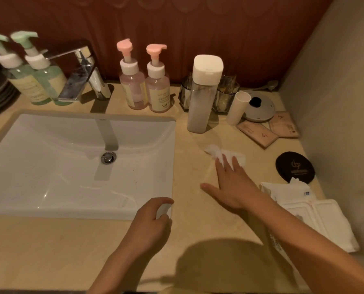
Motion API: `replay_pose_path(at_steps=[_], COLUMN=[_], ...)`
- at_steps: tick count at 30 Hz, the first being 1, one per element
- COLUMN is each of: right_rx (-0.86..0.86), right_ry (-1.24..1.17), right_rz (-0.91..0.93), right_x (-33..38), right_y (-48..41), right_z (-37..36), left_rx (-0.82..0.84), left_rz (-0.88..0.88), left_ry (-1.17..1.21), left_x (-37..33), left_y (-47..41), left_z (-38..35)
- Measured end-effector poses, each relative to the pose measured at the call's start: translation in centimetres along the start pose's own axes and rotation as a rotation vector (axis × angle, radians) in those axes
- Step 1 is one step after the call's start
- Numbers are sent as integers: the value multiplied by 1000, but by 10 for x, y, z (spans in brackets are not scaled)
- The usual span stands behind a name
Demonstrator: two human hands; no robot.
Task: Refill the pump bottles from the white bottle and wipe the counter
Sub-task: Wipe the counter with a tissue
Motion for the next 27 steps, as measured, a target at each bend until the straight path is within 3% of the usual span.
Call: replay_pose_path(at_steps=[5,10,15,20,24,27], right_rx=[-103,-201,-137,-83,-82,-98], right_ry=[-61,-131,-158,-108,-68,-99], right_rz=[-39,185,229,11,-20,-149], right_x=[23,67,89,82,54,25], right_y=[-43,-29,13,39,39,26], right_z=[8,-1,-19,-44,-21,6], left_rx=[-16,-26,3,8,19,17], left_rz=[4,3,5,28,19,20], left_ry=[48,51,65,27,14,8], left_x=[0,-1,6,8,9,9], left_y=[0,-2,-8,-10,-10,-11], left_z=[-4,-5,-3,-2,-1,-2])
Point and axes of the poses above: each hand's wrist, its own y-axis away from the middle knuckle, its own z-axis out of the back of the hand, x = y × z, the point moved 2 cm from there along -y, towards the middle knuckle, and after that the axes turned 10 degrees about z, right-handed, at the moved point
